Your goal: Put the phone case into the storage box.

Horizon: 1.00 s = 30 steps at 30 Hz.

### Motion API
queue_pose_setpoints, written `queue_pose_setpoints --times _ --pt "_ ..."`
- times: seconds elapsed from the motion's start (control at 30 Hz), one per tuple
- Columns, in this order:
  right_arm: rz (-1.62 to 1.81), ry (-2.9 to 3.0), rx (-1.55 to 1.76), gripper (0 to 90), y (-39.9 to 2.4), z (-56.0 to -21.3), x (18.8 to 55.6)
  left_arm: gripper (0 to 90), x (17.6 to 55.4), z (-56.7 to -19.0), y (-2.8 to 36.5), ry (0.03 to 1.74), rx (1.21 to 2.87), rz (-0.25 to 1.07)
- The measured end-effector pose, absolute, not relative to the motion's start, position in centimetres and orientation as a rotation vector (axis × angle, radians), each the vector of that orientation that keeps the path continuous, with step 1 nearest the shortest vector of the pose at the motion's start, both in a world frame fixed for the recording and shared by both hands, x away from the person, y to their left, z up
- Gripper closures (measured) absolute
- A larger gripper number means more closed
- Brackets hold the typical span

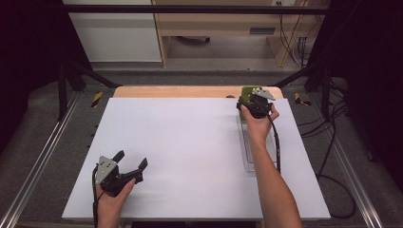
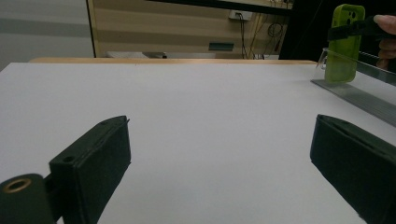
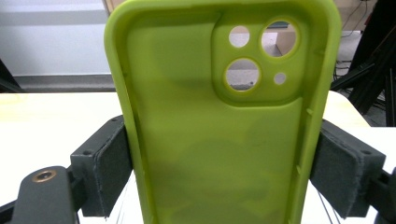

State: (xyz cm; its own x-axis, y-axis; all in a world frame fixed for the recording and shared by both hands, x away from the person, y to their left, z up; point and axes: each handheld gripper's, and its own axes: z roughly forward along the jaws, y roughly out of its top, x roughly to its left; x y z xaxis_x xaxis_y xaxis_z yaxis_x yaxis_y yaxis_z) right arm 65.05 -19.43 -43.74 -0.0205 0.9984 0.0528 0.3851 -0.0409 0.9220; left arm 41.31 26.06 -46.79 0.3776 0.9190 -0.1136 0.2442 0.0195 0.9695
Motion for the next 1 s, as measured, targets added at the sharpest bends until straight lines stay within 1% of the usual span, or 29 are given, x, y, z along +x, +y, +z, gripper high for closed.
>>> queue_pose_setpoints --times 1.0 --pt "1.073 1.509 1.490 15.6 -19.38 -44.43 65.38 5.1 41.18 -46.72 25.43 1.065 1.532 0.776"
